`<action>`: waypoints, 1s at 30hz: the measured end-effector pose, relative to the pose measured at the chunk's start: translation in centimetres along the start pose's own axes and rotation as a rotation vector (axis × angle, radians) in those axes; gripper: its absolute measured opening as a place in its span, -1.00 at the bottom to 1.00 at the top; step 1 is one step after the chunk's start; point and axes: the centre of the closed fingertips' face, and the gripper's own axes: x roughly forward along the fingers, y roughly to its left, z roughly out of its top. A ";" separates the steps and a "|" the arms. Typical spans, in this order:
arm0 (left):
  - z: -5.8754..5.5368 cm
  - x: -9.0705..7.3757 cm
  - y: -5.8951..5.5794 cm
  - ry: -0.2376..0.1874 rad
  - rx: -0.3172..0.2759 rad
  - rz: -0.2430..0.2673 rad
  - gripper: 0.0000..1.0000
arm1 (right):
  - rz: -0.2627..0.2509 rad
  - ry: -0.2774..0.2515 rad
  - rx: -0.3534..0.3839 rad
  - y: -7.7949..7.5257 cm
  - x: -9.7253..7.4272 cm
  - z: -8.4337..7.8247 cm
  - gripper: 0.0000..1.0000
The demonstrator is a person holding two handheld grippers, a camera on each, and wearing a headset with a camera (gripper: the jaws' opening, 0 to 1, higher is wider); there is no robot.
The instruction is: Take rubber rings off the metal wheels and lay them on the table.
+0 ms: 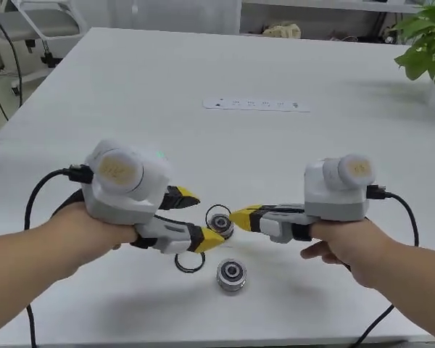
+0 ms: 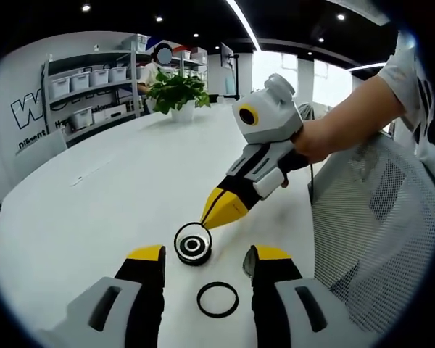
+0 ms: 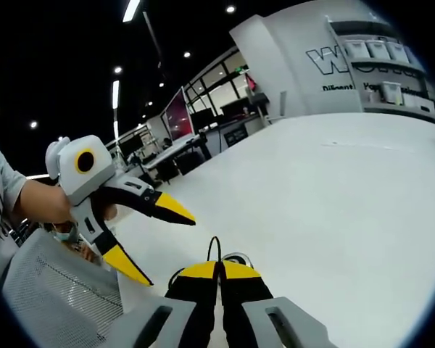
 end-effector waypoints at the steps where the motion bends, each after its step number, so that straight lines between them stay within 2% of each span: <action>1: 0.0 -0.2 -0.1 -0.003 0.000 0.000 -0.09 | 0.003 -0.002 0.001 0.1 0.0 0.1 -1.00; 9: 0.3 -2.4 -0.5 -0.040 -0.001 0.007 0.10 | 0.031 -0.010 0.013 1.4 -0.1 0.4 -1.00; 16: -0.3 -4.1 -0.5 -0.047 -0.004 0.022 0.27 | 0.054 -0.005 0.025 2.3 0.1 0.4 -1.00; 30: -1.2 -7.0 -0.6 -0.068 -0.048 0.054 0.46 | 0.112 0.055 0.053 4.2 1.3 -1.2 -1.00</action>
